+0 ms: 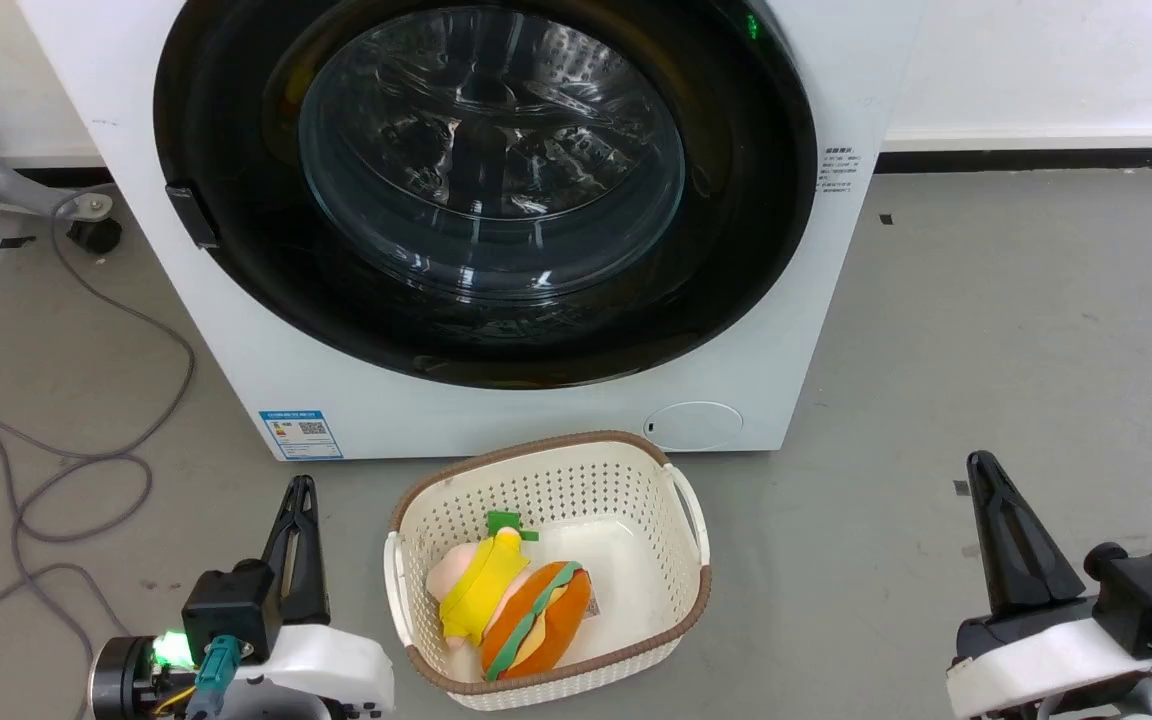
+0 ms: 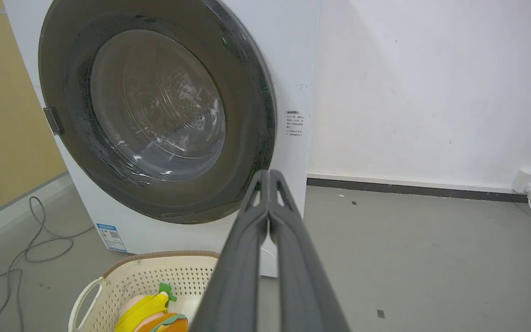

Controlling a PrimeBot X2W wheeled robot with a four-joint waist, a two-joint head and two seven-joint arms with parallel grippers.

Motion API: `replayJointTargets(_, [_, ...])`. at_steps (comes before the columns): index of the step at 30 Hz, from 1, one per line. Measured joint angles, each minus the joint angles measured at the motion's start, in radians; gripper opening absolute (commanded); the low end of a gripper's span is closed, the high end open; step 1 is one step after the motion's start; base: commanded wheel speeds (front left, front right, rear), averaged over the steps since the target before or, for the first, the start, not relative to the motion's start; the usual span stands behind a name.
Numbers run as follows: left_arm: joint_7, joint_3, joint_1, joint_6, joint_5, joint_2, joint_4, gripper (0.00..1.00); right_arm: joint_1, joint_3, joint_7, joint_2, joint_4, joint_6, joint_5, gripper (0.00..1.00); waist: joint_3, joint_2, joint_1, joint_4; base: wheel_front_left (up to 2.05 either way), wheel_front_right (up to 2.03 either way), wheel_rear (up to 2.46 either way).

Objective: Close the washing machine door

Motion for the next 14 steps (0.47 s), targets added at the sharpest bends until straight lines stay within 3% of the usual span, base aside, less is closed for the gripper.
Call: replayJointTargets(14, [0.028, 0.001, 0.0, -0.009, 0.001, 0.0, -0.013, 0.0, 0.0, 0.007, 0.027, 0.0, -0.003, 0.0, -0.007, 0.0, -0.006, 0.0, 0.0, 0.002, 0.0, 0.0, 0.0])
